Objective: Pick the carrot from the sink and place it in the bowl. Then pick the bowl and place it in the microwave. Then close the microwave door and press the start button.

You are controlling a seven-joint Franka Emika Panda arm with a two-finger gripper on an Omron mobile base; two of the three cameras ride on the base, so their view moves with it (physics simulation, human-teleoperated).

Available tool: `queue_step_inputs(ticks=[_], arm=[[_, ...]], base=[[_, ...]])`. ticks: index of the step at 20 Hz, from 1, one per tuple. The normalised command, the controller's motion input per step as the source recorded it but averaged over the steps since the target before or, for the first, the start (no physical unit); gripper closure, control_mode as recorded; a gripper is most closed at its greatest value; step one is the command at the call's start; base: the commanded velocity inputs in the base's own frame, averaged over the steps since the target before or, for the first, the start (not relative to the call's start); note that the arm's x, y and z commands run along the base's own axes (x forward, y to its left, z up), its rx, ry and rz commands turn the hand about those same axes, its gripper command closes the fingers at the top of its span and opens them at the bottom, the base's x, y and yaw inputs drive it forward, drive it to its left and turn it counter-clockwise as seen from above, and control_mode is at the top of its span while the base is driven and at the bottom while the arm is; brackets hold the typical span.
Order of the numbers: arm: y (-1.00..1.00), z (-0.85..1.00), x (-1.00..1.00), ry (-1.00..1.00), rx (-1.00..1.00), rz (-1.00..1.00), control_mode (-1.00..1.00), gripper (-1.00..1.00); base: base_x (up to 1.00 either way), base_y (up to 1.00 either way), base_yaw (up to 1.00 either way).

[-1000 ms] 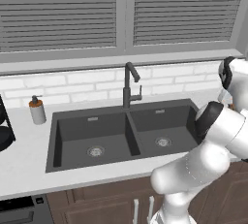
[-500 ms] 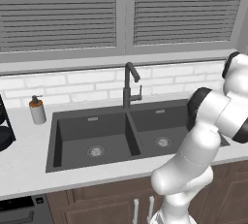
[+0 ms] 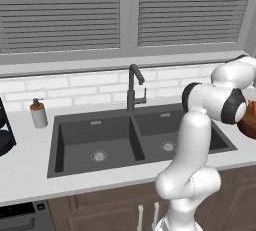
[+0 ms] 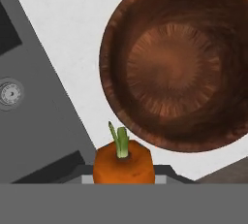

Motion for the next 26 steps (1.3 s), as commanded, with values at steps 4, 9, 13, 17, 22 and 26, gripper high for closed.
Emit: queue_step_inputs(ticks=[4,9,13,17,22,26], arm=[[-0.55,-0.1,0.22,0.0,0.0,0.0,-1.0,1.0],[-0.43,-0.11,0.31,0.0,0.01,0.0,-1.0,1.0],[-0.02,-0.51,0.01,-0.06,0.0,0.0,-1.0,1.0],[0.0,-0.61,0.04,-0.04,0.0,-0.01,-1.0,1.0],[0.0,-0.56,0.12,-0.01,0.0,-0.02,-1.0,1.0],[0.0,-0.49,0.2,0.0,0.0,-0.01,-1.0,1.0]], base=[[0.0,0.0,0.0],[0.0,0.0,0.0],[0.0,0.0,0.0],[0.0,0.0,0.0],[0.0,0.0,0.0],[0.0,0.0,0.0]])
